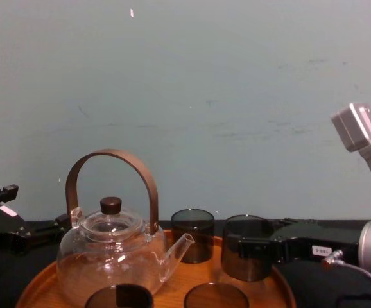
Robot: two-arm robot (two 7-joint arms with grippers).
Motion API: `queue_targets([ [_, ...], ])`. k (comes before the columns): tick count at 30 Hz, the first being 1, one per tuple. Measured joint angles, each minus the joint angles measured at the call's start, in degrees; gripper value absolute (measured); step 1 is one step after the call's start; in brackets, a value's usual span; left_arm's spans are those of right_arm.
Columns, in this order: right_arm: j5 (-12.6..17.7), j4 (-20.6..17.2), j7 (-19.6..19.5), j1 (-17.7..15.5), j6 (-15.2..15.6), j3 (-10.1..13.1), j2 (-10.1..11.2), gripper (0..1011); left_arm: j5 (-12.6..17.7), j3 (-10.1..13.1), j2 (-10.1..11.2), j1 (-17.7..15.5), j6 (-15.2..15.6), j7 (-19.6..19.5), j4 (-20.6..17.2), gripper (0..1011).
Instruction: Pick up the glass from the table and place it on the tray.
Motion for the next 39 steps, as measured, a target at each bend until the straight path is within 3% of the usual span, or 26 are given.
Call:
queue_targets([
  [30,-0.5,1.5,0.0,0.1,-0.2,-0.5,-0.6,904,0.0,0.0,0.0,0.0,0.0,0.0,0.0,1001],
  [39,-0.5,1.4,0.0,0.1,-0.2,-0.5,-0.6,1002,0.0,0.0,0.0,0.0,0.0,0.0,0.0,1001],
])
